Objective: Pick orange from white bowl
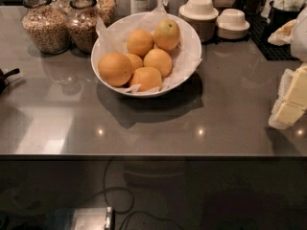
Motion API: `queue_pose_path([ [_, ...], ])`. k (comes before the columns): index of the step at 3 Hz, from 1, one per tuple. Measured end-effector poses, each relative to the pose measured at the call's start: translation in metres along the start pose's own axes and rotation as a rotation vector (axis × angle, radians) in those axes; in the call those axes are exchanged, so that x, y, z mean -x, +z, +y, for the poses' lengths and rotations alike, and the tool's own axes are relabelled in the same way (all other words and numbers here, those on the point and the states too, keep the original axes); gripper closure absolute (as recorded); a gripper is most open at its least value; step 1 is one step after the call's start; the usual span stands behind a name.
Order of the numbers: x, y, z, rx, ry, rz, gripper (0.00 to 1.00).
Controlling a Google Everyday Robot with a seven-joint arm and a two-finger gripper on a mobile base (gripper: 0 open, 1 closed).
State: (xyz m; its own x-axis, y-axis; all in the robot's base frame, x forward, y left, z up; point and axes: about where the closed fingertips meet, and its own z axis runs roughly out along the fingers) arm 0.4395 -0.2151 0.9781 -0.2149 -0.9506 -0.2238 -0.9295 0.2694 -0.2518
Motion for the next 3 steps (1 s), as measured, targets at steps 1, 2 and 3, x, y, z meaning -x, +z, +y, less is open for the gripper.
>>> queue_pose_path([
  [1,0.011,0.006,-0.014,0.001,-0.020,-0.124,0.00],
  [2,0.047,0.009,-0.028,0.018,-0.087,-0.278,0.00],
  [3,0.082,0.009,-0.040,0.026,-0.154,-0.380,0.00],
])
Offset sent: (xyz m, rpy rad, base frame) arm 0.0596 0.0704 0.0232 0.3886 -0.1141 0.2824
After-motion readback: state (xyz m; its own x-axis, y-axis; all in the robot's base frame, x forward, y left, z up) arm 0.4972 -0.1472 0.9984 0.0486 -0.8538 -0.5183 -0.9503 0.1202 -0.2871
